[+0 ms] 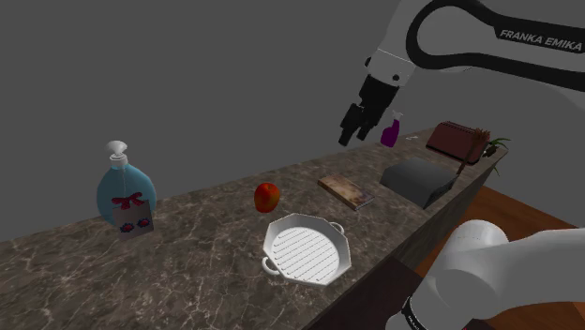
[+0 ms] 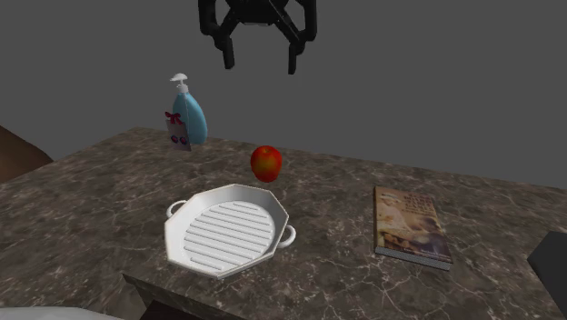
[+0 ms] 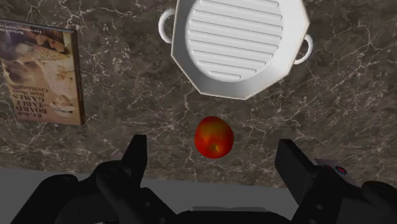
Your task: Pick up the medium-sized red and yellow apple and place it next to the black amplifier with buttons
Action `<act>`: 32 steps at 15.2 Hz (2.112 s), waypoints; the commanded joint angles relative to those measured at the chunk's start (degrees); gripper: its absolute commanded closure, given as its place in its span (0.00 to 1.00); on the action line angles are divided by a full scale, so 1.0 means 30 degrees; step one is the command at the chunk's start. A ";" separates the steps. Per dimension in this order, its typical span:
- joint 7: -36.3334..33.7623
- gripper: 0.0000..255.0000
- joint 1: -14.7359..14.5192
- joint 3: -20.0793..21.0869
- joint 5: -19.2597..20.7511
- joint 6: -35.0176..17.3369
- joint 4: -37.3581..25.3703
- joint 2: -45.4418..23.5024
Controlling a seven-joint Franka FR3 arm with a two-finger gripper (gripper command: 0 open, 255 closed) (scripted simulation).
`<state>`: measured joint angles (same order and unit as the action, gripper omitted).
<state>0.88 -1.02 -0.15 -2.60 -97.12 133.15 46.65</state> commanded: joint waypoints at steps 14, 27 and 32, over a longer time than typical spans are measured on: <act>0.0361 0.00 -0.0568 0.1506 0.0884 -0.7006 -0.0130 -0.7663; -0.0264 0.00 -0.0660 0.2430 0.2742 -1.1334 -0.2098 -1.4438; -0.0376 0.00 -0.0622 0.2406 0.2909 -1.2204 -0.1791 -1.5010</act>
<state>-0.23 -2.91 7.09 6.06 -133.42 127.75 1.88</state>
